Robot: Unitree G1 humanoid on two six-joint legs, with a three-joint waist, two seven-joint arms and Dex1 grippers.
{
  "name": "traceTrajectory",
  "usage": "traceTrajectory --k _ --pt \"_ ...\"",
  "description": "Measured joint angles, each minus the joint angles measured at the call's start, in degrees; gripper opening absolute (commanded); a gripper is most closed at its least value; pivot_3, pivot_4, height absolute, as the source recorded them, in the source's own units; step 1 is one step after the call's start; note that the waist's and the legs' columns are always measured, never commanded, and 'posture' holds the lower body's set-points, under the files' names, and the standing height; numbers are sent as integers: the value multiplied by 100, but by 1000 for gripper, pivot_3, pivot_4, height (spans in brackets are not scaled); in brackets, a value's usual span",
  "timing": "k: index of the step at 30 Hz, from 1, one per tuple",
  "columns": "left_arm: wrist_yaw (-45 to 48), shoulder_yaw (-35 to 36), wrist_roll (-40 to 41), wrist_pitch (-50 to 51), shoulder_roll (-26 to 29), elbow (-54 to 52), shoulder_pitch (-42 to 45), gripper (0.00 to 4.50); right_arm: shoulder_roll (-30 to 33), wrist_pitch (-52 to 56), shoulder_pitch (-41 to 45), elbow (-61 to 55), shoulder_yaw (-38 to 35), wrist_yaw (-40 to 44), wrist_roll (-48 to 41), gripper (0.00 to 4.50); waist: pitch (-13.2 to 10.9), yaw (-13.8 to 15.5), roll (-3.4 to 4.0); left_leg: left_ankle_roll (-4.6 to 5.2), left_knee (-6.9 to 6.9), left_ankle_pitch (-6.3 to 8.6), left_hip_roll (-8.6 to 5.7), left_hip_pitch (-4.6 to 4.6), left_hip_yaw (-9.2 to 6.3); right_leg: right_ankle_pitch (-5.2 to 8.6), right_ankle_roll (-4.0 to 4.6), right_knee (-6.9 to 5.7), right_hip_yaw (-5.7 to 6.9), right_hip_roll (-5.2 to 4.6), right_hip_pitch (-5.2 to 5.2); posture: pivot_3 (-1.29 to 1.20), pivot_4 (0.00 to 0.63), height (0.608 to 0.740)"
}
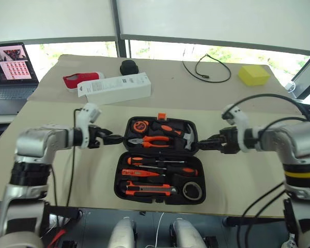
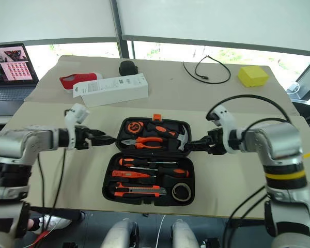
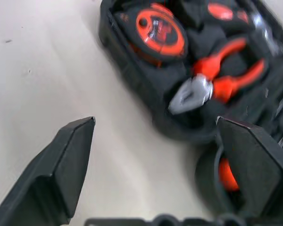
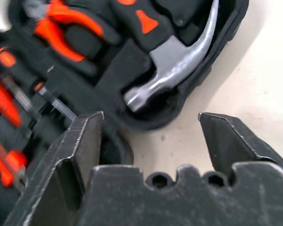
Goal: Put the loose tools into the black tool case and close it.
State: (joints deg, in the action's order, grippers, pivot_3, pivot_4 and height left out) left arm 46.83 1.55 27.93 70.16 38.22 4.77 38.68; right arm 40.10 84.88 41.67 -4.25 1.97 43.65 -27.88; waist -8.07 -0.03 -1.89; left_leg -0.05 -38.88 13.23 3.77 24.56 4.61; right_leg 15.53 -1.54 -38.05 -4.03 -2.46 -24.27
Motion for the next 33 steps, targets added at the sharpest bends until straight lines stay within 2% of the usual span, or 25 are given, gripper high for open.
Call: traceTrajectory --k 5,6,8,9,10,16,19,22,28,33 --pt "-678 -17 -118 333 -441 248 100 4469 -301 -38 269 655 327 -568 355 3804 0 -29 0 0 1 0 0 13 -3 0 0 0 1 0 -12 0 150 740" --pt "-791 -14 -131 347 -494 259 138 4469 -360 -104 293 798 424 -686 450 3296 0 -38 0 0 1 0 0 11 -4 0 0 -1 0 0 -11 0 150 740" --pt "-877 -14 -132 347 -527 273 147 4469 -402 -188 315 833 461 -747 461 2786 0 -54 1 0 1 0 -1 10 -5 0 0 -4 1 -2 -9 0 150 740" --pt "-913 -13 -131 346 -544 274 147 3951 -401 -205 347 853 489 -757 465 2384 0 -51 1 0 0 0 -2 8 -7 0 0 -3 4 -2 -5 0 150 740" --pt "-949 -12 -133 348 -573 280 147 3800 -397 -216 376 861 538 -762 469 2077 0 -50 1 -1 0 -1 -2 6 -7 -1 -1 -3 4 -3 -2 0 150 740" --pt "-970 -37 -90 306 -621 308 146 1510 -531 -238 398 853 587 -814 459 48 6 -22 -6 -1 -2 0 -4 -25 -10 -2 -3 -2 6 -4 30 0 150 740" --pt "-1000 83 -71 168 -674 362 73 382 -782 -311 391 1065 286 -1043 468 0 11 -53 -14 -5 -2 -10 -4 -38 -10 -15 -2 -2 5 -3 41 0 150 740" --pt "-859 363 -56 -476 -798 392 -210 382 -889 -1029 70 978 58 -1091 475 0 11 -70 -13 0 0 -28 -4 -41 -10 -31 -3 -1 4 -3 42 0 150 740" --pt "-318 959 -35 -2692 -1183 342 -1049 382 -606 -3506 -988 184 -11 -370 735 0 -4 -69 -5 -7 3 -44 -4 20 -10 -44 -7 2 3 -3 -15 0 150 740" --pt "20 1070 -179 -4544 -1332 284 -1600 382 -175 -6784 -1799 -31 293 28 1748 0 -4 -70 -5 -4 14 -41 -3 22 -6 -44 -9 29 3 -5 -10 0 150 740"
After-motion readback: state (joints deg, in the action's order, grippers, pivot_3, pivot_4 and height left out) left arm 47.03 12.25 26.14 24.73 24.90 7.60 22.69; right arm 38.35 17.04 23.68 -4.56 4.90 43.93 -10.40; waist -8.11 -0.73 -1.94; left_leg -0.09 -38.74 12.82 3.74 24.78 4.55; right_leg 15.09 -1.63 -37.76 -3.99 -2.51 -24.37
